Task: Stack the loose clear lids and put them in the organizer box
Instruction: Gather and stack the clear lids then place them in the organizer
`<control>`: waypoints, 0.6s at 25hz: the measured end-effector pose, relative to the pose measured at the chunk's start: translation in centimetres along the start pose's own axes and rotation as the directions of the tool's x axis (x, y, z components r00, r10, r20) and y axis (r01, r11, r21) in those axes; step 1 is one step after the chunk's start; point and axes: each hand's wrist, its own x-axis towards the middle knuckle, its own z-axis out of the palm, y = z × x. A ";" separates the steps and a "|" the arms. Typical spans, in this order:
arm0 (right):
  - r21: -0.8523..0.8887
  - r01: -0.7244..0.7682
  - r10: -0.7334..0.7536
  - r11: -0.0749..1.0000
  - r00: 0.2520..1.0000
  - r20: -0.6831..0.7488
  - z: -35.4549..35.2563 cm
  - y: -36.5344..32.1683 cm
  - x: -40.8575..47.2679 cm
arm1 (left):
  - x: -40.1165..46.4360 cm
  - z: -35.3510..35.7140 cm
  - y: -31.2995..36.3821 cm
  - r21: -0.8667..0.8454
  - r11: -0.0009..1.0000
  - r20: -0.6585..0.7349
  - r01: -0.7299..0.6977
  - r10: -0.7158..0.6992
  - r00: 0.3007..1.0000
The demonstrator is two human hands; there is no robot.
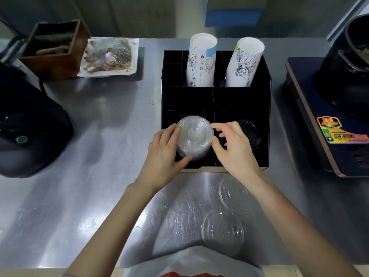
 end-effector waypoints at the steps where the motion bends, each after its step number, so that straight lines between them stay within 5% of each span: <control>1: 0.011 0.005 -0.005 1.000 1.000 -0.005 -0.2 0.0 -0.6 | -0.5 -0.1 0.2 -0.007 1.000 -0.029 -0.020 0.019 0.999; 7: 0.016 -0.014 0.015 1.000 1.000 -0.021 -1.2 1.4 -5.1 | -3.8 0.6 1.2 -0.062 0.995 -0.003 -0.084 0.084 0.996; 15: -0.064 -0.164 0.164 0.984 0.986 0.000 -0.2 5.2 -12.2 | -7.7 5.2 2.0 -0.048 0.991 0.274 -0.123 0.131 0.953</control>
